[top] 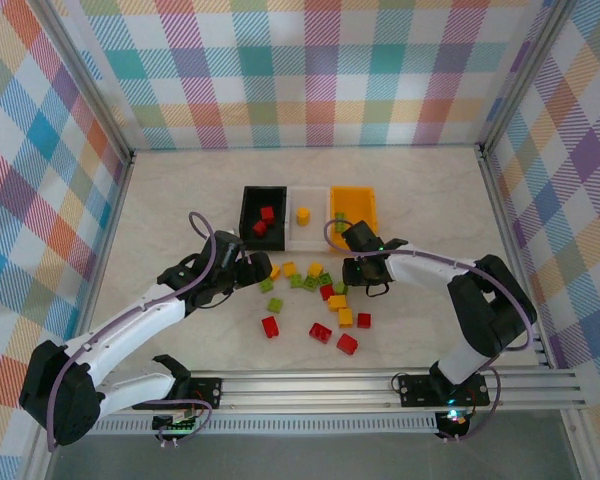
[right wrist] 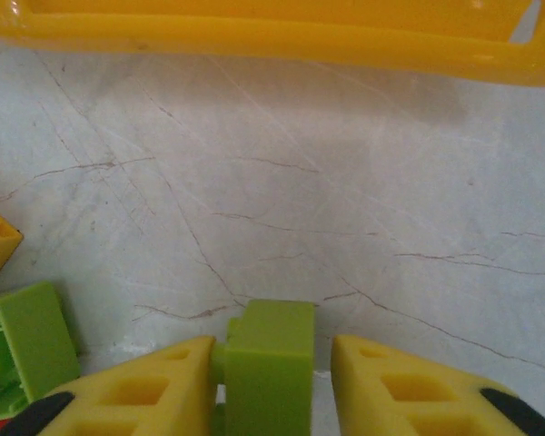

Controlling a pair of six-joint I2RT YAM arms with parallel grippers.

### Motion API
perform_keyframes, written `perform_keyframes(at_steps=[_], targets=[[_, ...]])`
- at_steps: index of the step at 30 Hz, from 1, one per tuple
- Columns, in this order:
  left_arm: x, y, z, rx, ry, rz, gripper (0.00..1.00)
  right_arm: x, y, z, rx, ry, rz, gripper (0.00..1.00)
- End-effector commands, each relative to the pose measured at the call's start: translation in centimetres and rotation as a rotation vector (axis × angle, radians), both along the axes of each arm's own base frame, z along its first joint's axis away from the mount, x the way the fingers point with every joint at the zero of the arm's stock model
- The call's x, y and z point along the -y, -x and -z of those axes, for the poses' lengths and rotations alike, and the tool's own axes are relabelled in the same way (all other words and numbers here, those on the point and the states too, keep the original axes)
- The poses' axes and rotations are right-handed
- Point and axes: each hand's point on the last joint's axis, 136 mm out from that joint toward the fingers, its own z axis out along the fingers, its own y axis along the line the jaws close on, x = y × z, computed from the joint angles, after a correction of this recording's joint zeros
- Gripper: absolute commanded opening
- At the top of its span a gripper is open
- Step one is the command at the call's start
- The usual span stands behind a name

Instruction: Sort the legos into containers by color

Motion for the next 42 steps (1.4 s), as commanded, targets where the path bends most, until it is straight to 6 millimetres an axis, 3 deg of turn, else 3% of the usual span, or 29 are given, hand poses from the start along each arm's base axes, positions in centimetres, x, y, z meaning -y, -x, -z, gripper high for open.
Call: perform_keyframes(at_steps=[1, 5, 9, 14, 17, 21, 26, 28, 33, 38, 42], targets=[[-0.4, 0.3, 0.0, -0.004, -0.009, -0.014, 0.83, -0.2, 0.1, 0.2, -0.008, -0.018, -0.002, 0.34], [-0.5, 0.3, 0.0, -0.007, -0.011, -0.015, 0.83, -0.2, -0.1, -2.0, 0.042, -0.033, -0.018, 0.28], [-0.5, 0.6, 0.4, -0.023, -0.017, -0.006, 0.84, -0.2, -1.0, -6.1, 0.132, -0.048, -0.042, 0.28], [-0.7, 1.6, 1.6, -0.059, -0.013, -0.002, 0.84, 0.1, -4.9, -9.5, 0.195, -0.064, -0.013, 0.29], [-0.9, 2.2, 2.1, -0.077, -0.007, -0.002, 0.84, -0.3, -8.0, -10.0, 0.209, -0.064, 0.004, 0.30], [-1.2, 2.8, 2.3, -0.083, -0.001, -0.003, 0.84, 0.0, -11.9, -9.0, 0.190, -0.020, 0.044, 0.30], [-1.1, 3.4, 2.8, -0.102, 0.010, 0.010, 0.84, -0.4, -14.7, -7.3, 0.155, 0.024, 0.050, 0.33], [-1.0, 3.5, 3.1, -0.112, 0.006, 0.014, 0.84, -0.3, -15.2, -6.8, 0.141, 0.039, 0.058, 0.36], [-0.9, 3.5, 3.1, -0.113, -0.004, 0.036, 0.85, -0.4, -15.5, -7.6, 0.156, 0.020, 0.069, 0.59], [-0.6, 3.3, 2.6, -0.106, -0.014, 0.063, 0.85, -0.8, -14.6, -10.7, 0.209, -0.044, 0.060, 0.64], [0.7, 3.6, 2.6, -0.131, -0.011, 0.135, 0.84, -1.3, -12.3, -12.3, 0.238, -0.100, 0.037, 0.67]])
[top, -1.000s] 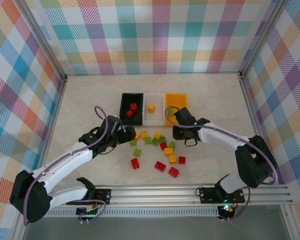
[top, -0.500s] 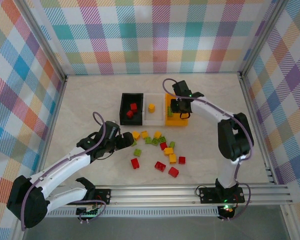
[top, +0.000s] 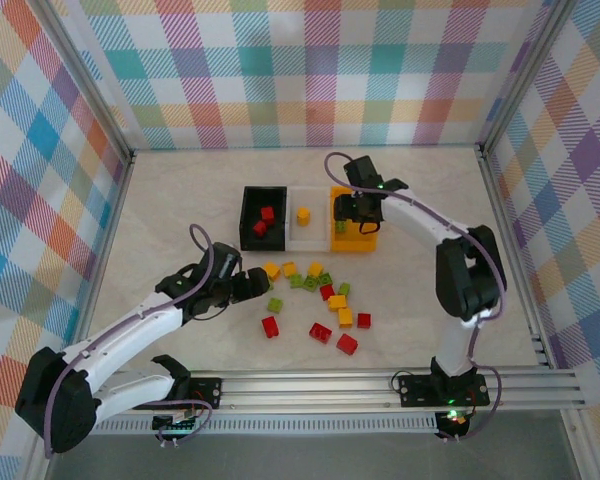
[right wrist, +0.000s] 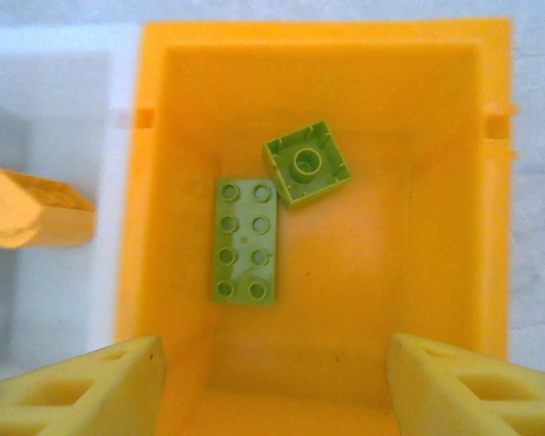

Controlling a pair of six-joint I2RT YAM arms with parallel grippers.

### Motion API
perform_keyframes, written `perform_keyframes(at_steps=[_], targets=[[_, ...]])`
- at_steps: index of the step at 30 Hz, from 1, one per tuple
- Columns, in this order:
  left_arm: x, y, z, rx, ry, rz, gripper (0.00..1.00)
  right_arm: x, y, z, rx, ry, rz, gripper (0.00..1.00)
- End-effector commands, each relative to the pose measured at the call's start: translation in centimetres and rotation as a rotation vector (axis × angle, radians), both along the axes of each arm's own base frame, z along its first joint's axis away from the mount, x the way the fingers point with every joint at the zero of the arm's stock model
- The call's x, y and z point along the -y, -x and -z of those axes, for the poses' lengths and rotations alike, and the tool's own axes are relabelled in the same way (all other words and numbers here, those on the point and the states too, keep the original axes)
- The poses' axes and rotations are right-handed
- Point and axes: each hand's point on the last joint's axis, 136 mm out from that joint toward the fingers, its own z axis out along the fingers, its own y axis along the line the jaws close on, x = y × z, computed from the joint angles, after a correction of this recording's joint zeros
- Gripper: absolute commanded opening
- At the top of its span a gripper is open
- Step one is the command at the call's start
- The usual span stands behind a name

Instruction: Sort the legos into containers by color

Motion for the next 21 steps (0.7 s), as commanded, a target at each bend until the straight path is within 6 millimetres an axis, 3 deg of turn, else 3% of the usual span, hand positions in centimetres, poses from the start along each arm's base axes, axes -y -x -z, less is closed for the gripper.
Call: perform_keyframes(at_steps=[1, 4, 11, 21], targets=[[1.5, 0.7, -0.3, -0.032, -0.008, 0.105, 0.84, -0.7, 2.2, -2.9, 0.050, -0.066, -0.026, 0.67], [2.7, 2.4, 0.9, -0.082, -0.074, 0.192, 0.83, -0.5, 4.0, -2.8, 0.055, -0.081, -0.032, 0.69], [5.4, 6.7, 6.0, -0.207, -0.191, 0.320, 0.79, 0.6, 7.3, -1.4, 0.039, -0.123, -0.026, 0.70], [5.0, 7.4, 8.6, -0.250, -0.277, 0.323, 0.63, 1.7, 8.8, -1.3, 0.061, -0.127, -0.021, 0.71]])
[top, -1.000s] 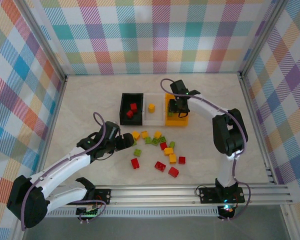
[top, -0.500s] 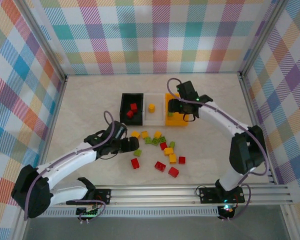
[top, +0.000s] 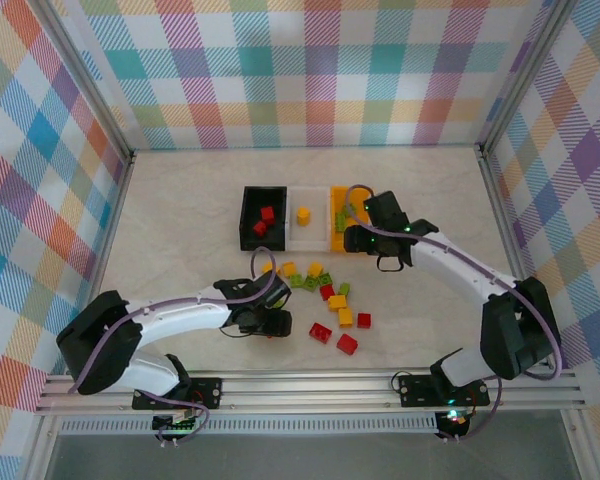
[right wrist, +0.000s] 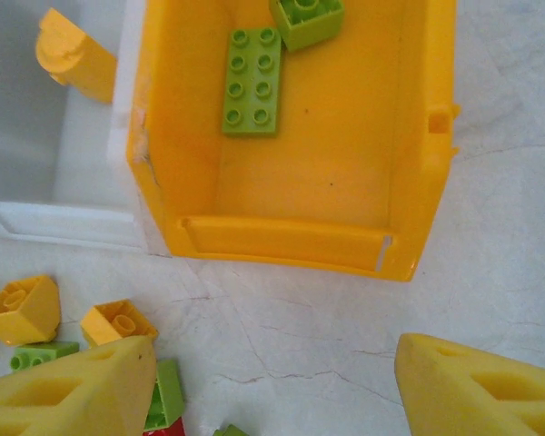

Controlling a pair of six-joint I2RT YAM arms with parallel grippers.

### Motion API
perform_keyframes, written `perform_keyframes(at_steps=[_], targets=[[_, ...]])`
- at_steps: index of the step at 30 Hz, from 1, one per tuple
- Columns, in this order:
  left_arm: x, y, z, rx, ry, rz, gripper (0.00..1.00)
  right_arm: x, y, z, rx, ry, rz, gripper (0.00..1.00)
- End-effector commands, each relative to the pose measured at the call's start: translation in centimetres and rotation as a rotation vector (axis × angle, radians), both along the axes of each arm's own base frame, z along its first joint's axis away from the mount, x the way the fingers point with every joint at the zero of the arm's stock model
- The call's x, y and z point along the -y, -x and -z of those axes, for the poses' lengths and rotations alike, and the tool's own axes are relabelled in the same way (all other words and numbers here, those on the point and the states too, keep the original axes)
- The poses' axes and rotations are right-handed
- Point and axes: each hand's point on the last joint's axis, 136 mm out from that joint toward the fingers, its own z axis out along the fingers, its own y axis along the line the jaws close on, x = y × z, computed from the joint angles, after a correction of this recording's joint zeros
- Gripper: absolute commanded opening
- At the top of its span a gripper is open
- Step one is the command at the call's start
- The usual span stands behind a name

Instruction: Sort the legos into containers by color

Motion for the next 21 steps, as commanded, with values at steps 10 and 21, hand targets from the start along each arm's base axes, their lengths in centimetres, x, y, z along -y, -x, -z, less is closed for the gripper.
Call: perform_keyframes(at_steps=[10, 21], targets=[[-0.4, -0.3, -0.8, 0.049, -0.007, -0.021, 0.38, 0.0, -0.1, -0.6, 0.038, -0.034, 0.015, 0.71], [-3.0, -10.2, -10.2, 0.297, 0.127, -0.258, 0.34, 0.1, 0.3, -0.2, 0.033, -0.045, 0.023, 0.70]])
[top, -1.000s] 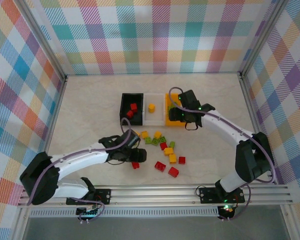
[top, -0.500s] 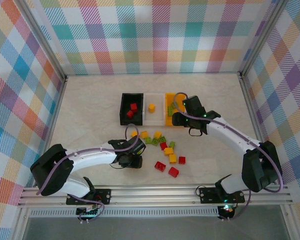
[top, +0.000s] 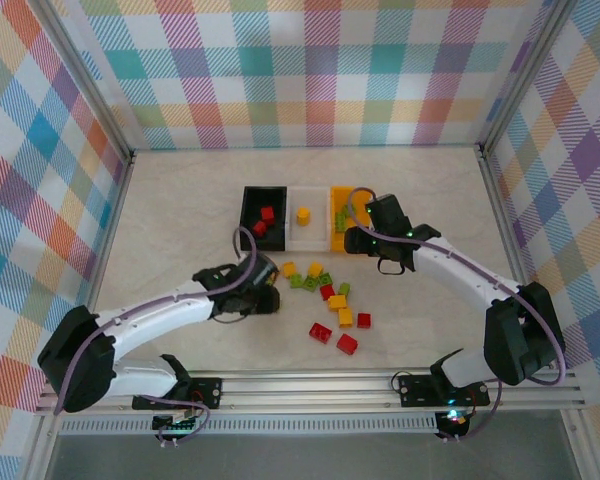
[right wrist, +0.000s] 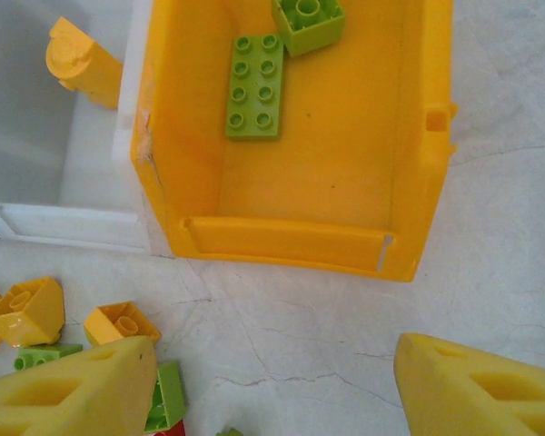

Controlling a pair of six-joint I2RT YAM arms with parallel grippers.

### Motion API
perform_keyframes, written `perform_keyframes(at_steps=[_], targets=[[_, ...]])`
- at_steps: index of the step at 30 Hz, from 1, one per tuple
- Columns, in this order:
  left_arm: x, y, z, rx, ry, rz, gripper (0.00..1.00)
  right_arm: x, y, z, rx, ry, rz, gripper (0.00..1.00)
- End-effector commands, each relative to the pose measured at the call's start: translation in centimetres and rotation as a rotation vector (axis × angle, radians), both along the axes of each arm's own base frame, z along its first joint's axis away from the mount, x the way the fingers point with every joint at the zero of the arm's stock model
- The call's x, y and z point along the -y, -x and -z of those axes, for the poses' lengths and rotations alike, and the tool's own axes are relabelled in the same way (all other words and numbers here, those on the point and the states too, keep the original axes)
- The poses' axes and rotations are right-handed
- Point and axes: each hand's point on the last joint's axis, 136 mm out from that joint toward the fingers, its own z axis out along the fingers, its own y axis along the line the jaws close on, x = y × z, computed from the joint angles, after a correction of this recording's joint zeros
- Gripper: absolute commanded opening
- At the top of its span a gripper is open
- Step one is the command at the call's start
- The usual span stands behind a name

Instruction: Sort the legos into containers by color

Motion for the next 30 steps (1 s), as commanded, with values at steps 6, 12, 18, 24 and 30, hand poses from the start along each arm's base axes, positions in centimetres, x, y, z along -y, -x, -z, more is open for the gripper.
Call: perform_keyframes(at_steps=[6, 12, 18, 24, 30], targets=[[-3.8, -13.1, -7.6, 0.271, -0.040, -0.237, 0.38, 0.1, 0.3, -0.1, 0.007, -0.024, 0.012, 0.70], [-3.6, -20.2, -6.6, 0.262, -0.087, -0.297, 0.37, 0.2, 0.6, -0.2, 0.008, -0.022, 0.012, 0.71], [-2.8, -23.5, -3.4, 0.206, -0.166, -0.312, 0.35, 0.3, 0.9, -0.4, 0.014, -0.031, 0.008, 0.71], [-2.3, -24.0, -0.4, 0.142, -0.177, -0.318, 0.38, 0.4, 1.4, -0.4, 0.005, -0.030, 0.001, 0.72], [-1.9, -23.7, -0.3, 0.136, -0.160, -0.311, 0.61, 0.4, 2.0, -0.2, -0.014, -0.039, -0.010, 0.74]])
